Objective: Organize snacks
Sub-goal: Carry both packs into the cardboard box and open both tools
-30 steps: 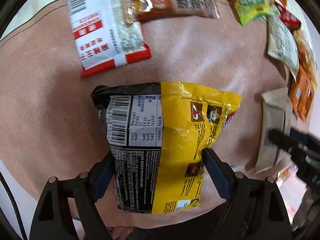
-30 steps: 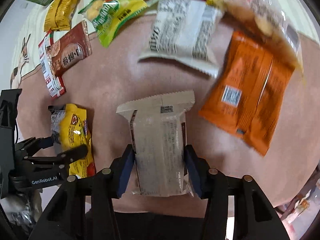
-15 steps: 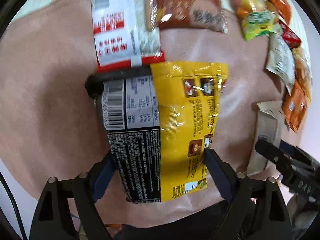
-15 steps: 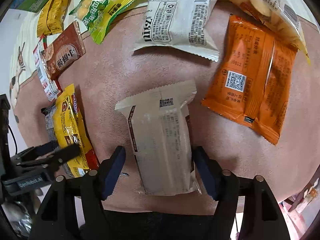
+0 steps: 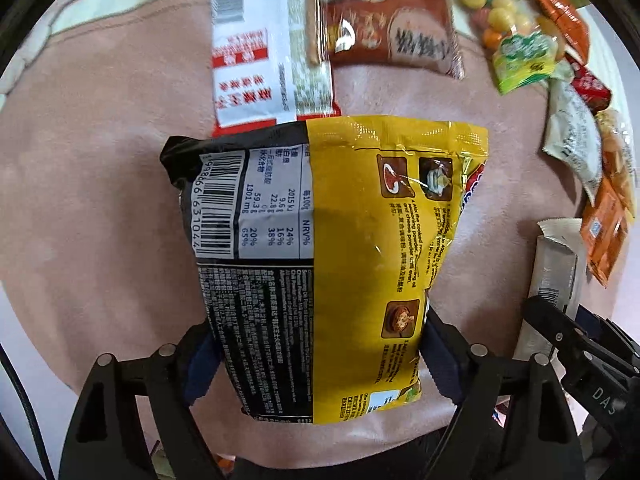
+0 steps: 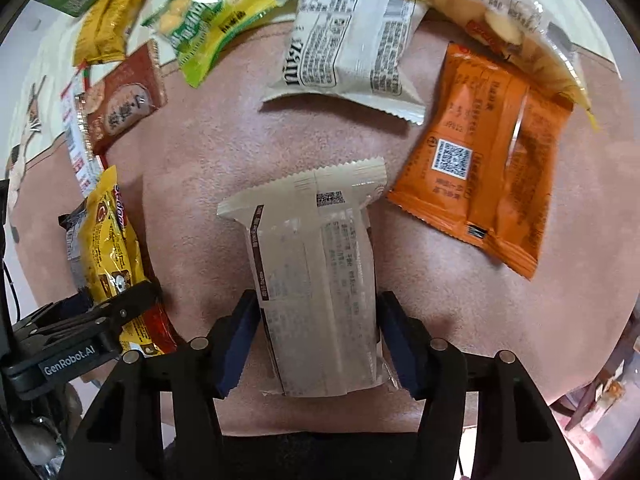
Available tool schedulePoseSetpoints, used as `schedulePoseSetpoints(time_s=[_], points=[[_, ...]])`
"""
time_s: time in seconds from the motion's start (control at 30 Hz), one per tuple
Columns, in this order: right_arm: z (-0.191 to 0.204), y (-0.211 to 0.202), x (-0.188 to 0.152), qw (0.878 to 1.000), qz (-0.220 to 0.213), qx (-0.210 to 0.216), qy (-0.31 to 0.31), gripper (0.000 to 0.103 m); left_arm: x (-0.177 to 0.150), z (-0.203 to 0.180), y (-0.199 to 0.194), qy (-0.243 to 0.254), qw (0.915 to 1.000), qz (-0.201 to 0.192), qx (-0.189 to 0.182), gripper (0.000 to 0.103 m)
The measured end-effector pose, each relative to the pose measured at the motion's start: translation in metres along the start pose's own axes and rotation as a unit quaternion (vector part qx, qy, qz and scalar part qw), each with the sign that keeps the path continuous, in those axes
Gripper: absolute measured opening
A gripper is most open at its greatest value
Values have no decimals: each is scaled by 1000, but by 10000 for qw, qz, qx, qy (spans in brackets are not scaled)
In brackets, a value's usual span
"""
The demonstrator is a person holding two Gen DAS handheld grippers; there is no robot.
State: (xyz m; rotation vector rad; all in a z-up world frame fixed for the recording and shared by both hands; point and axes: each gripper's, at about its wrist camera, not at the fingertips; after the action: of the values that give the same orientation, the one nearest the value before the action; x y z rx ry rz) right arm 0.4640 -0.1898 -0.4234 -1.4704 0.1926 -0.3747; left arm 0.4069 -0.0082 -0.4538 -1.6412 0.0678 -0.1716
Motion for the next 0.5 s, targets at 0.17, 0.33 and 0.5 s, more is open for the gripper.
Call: schedulePoseSetpoints(time_s=[0.17, 0.33, 0.5], points=[[-1, -34, 8, 9991, -313, 289, 30, 63, 26, -13, -29, -16, 9993, -337, -151, 86], [7, -85, 38, 9942, -824, 695, -55, 63, 102, -30, -78, -114, 9960, -770, -432, 86], [9, -145, 103, 9846, -1361, 1086, -145, 63, 192, -61, -126, -178, 9880, -1289, -828, 86]])
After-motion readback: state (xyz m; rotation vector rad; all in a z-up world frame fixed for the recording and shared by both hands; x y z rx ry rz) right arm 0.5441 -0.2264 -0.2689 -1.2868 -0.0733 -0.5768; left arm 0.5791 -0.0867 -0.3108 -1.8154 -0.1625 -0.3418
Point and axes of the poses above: each gripper's, at about its wrist camera, not at the fingertips, and y roughly the way its jaws point, z to its left, x to its top, and after that the axes turned 14 degrees about -z, right-handed
